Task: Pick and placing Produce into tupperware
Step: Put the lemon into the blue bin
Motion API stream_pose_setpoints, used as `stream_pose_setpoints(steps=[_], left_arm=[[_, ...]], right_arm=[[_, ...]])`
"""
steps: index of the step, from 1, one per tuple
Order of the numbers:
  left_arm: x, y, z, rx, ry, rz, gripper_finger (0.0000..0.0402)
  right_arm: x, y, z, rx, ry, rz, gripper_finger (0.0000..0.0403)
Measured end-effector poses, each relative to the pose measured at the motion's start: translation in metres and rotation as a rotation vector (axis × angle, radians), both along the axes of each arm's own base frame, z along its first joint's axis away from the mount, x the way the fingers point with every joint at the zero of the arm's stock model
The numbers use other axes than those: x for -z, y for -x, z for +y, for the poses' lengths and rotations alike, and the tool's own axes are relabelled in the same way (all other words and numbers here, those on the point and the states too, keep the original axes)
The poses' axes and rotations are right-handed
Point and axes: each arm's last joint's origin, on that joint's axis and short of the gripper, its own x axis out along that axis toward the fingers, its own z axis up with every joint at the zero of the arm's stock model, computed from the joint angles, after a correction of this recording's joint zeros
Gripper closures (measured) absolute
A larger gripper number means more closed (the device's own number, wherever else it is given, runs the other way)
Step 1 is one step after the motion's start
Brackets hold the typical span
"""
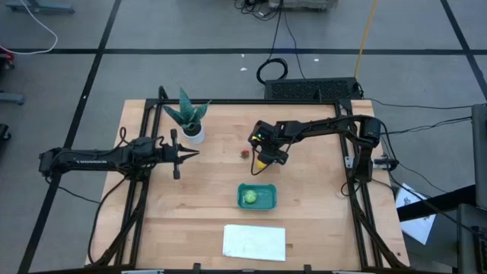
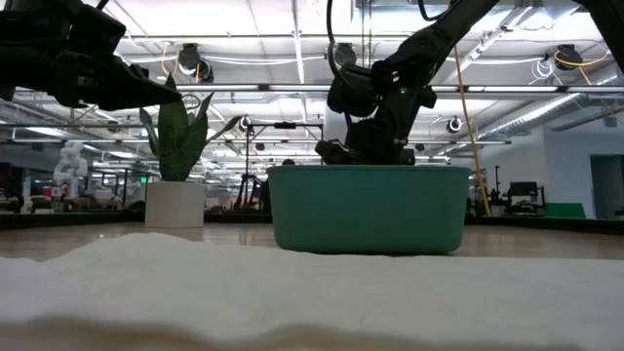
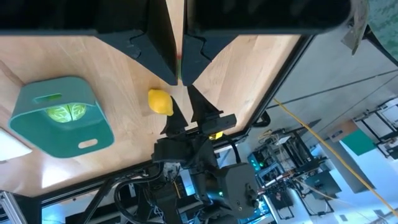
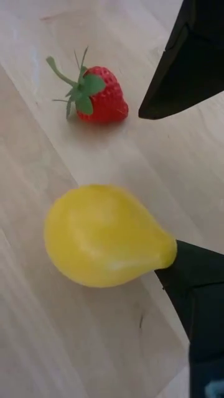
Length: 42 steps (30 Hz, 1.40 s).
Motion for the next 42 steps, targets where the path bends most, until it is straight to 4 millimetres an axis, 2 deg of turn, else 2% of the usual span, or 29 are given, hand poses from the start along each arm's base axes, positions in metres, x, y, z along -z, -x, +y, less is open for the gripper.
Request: stream_pose_setpoints(steps=[14,42], left_arm=[[0.0007,0.0001,0.0,0.0,0.011,0.006,0.0376],[0.0024,0.0003,-0.0001,-0.003,0.027,0.022,0.0376]], right_arm=[[0.0033,0.0096,0.001,0.126,-0.054,0.113,0.009],[0.002,0.008,0.0039,0.176,-0.082,0.101,0.009]])
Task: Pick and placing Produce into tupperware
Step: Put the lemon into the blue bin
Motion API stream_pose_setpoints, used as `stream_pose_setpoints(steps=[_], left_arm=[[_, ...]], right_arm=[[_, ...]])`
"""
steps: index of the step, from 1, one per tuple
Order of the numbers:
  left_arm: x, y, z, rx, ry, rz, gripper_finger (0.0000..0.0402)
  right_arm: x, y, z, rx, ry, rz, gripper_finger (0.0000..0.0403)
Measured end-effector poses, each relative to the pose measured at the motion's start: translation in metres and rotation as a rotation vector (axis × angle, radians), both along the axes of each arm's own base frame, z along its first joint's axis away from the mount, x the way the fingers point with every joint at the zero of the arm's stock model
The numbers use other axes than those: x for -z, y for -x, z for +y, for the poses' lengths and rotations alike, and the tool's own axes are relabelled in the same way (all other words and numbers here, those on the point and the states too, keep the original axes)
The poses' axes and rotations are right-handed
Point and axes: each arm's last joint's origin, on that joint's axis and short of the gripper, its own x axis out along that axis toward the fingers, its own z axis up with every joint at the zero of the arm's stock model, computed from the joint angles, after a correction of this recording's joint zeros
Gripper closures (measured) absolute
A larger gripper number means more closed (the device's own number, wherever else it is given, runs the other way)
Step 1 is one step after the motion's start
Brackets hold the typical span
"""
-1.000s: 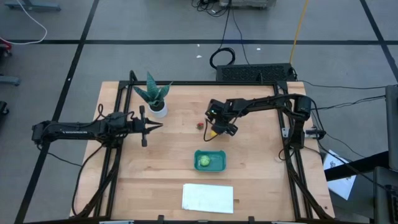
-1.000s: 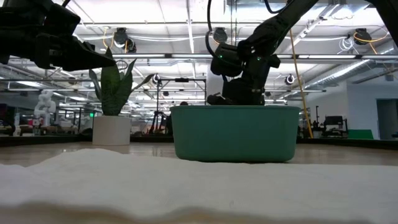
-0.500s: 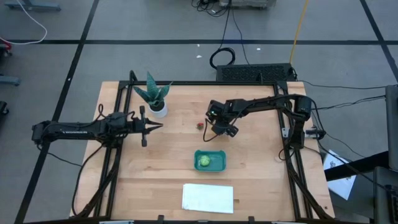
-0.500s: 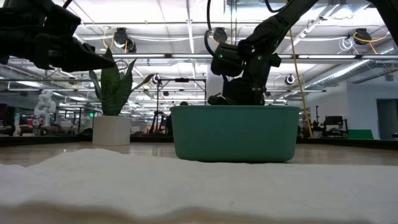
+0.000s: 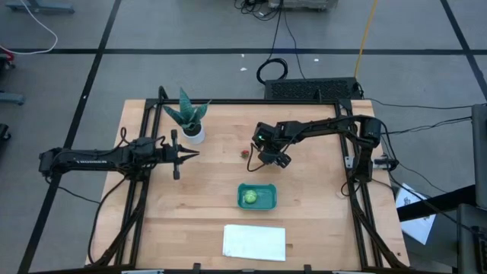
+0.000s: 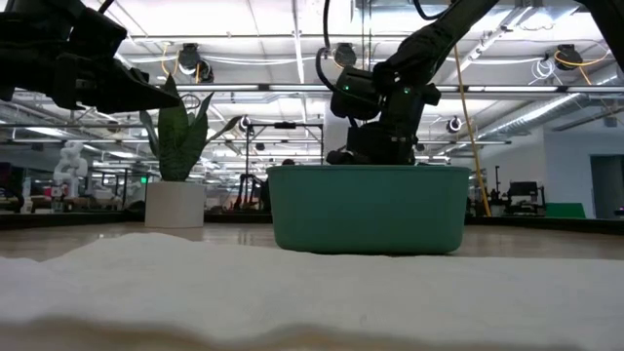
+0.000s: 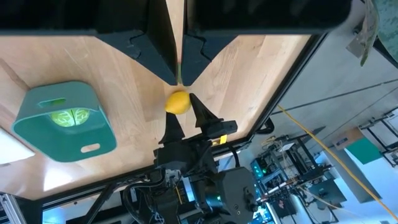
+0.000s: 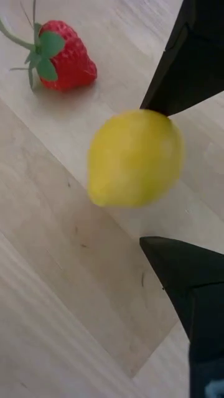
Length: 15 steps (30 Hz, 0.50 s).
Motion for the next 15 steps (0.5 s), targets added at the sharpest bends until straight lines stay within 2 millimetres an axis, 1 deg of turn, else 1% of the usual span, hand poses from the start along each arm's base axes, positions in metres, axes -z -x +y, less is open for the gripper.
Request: stream_pose_setpoints(steps=[15], left_arm=[[0.0006,0.0001,0.0,-0.001,0.002,0.006,0.0376]], right_arm=[[-0.0021,-0.0063,0.0025,-0.106,0.055,-0.062,0.009]])
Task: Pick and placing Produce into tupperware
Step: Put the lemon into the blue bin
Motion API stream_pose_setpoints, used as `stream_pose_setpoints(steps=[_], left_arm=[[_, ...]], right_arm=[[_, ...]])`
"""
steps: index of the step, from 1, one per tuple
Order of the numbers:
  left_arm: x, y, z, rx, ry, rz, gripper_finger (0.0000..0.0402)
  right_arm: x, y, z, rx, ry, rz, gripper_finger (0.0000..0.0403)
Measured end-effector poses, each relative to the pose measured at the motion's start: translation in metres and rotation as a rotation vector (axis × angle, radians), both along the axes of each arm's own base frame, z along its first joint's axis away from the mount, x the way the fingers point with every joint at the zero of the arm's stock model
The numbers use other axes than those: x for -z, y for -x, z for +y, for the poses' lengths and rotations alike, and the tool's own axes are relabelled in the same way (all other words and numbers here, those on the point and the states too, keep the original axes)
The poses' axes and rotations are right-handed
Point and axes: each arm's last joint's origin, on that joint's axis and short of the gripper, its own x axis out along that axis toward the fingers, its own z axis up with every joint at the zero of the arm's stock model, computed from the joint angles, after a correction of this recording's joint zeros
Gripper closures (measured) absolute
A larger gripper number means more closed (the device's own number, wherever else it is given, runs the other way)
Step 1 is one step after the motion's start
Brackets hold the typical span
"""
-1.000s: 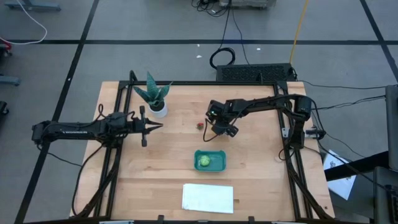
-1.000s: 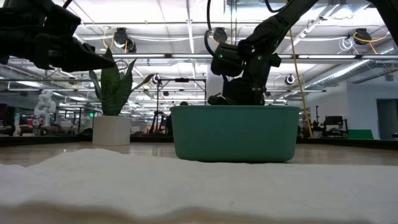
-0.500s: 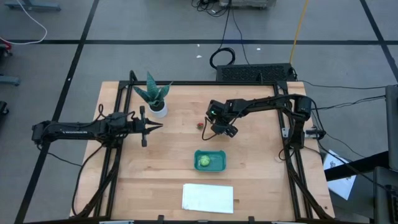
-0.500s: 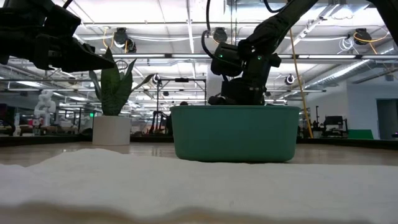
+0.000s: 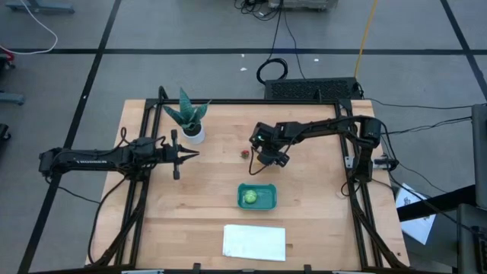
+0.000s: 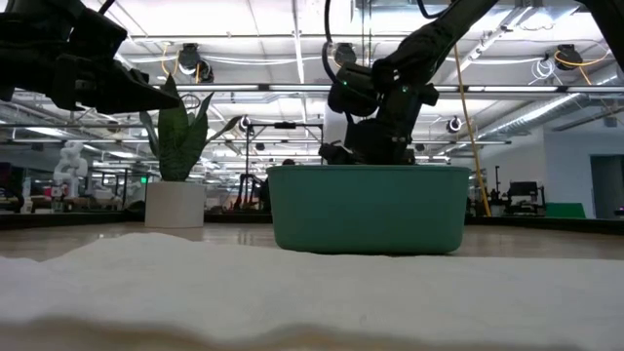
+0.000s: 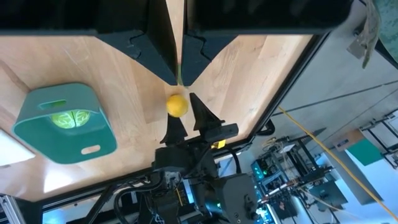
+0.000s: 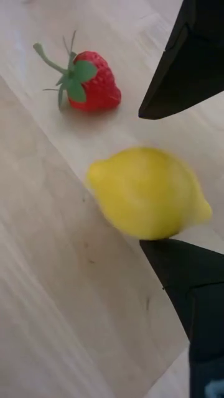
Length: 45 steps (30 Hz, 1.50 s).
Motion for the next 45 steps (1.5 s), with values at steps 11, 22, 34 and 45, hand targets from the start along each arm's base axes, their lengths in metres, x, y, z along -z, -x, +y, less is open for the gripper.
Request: stream_pose_setpoints(steps=[11,22,34,45], left_arm=[[0.001,0.0,0.0,0.001,-0.003,0.006,0.0376],[0.001,0.0,0.0,0.001,-0.006,0.006,0.0376],[0.0,0.0,0.0,0.001,-0.006,0.006,0.0376],[0.0,0.0,0.0,0.001,-0.005,0.005,0.0376]], right_arm=[[0.0,-0.001,0.003,0.059,-0.03,0.002,0.009],[-0.001,-0.003,0.003,0.059,-0.026,-0.02,0.0178],[-0.001,-0.003,0.003,0.074,-0.032,-0.02,0.0193],[-0.01,-0.004,0.002,0.136,-0.033,0.031,0.0203]])
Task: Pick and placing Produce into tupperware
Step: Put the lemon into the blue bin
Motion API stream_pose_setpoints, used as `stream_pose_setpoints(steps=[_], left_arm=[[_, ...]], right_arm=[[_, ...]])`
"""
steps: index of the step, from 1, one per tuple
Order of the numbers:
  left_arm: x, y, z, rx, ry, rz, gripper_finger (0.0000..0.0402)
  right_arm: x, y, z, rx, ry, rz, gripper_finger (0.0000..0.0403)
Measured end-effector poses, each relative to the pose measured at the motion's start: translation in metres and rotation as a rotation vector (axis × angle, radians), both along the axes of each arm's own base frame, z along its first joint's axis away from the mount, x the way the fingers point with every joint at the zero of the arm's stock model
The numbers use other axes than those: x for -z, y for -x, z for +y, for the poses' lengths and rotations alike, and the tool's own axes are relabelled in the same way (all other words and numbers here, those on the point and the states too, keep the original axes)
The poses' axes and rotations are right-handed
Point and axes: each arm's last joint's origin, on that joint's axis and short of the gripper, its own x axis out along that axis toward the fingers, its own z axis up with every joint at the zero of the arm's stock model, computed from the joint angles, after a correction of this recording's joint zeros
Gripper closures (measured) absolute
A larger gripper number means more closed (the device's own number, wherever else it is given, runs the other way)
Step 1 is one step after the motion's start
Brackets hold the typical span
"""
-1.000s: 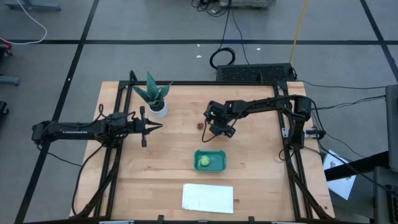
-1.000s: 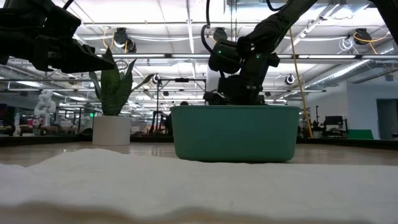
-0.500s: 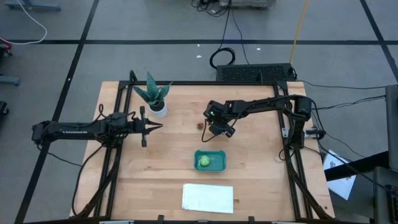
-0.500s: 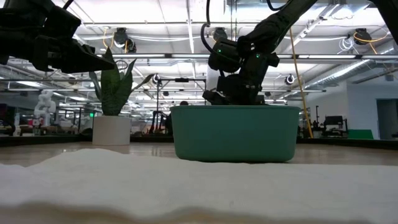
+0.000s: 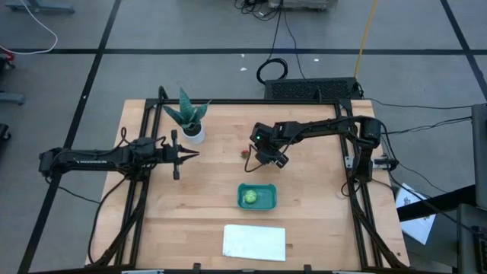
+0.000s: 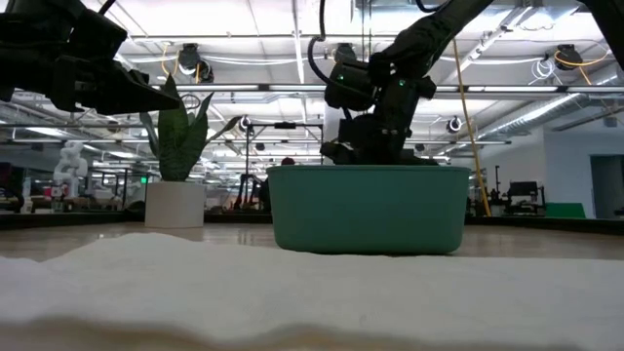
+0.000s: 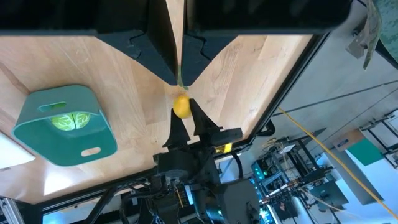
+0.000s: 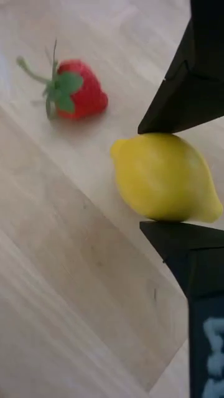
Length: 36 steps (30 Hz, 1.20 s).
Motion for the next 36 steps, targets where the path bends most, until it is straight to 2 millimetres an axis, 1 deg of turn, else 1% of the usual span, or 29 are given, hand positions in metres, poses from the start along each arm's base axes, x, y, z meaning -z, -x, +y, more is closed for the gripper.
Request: stream_pose_setpoints(steps=[5,8,11,14,22,26,28,30,32,36], left_arm=[[0.0,0.0,0.0,-0.001,0.001,-0.001,0.0376],[0.0,0.0,0.0,0.0,0.001,-0.003,0.0376],[-0.001,0.0,0.0,-0.001,0.001,-0.008,0.0376],[-0.001,0.0,0.0,-0.001,0.0,-0.013,0.0376],[-0.003,0.0,0.0,-0.004,-0.002,-0.026,0.0376],[-0.003,0.0,0.0,-0.005,0.002,-0.03,0.0376],[-0.003,0.0,0.0,-0.005,0.002,-0.032,0.0376],[-0.003,0.0,0.0,-0.006,0.002,-0.032,0.0376],[-0.003,0.0,0.0,-0.006,0.002,-0.032,0.0376],[-0.003,0.0,0.0,-0.006,0.002,-0.032,0.0376]], right_arm=[[-0.011,-0.004,-0.001,0.041,-0.02,0.017,0.0201],[-0.02,-0.004,-0.001,0.055,-0.023,-0.005,0.0203],[-0.037,0.0,0.0,0.071,-0.021,-0.051,0.0202],[-0.058,0.007,0.0,0.104,-0.043,-0.115,0.0202],[-0.129,0.041,0.001,0.21,-0.226,-0.338,0.0201],[-0.161,0.063,0.009,0.236,-0.293,-0.436,0.0201],[-0.174,0.074,0.013,0.242,-0.326,-0.47,0.0201],[-0.183,0.086,0.017,0.246,-0.355,-0.512,0.02],[-0.185,0.096,0.02,0.26,-0.373,-0.543,0.02],[-0.179,0.116,0.025,0.301,-0.437,-0.599,0.02]])
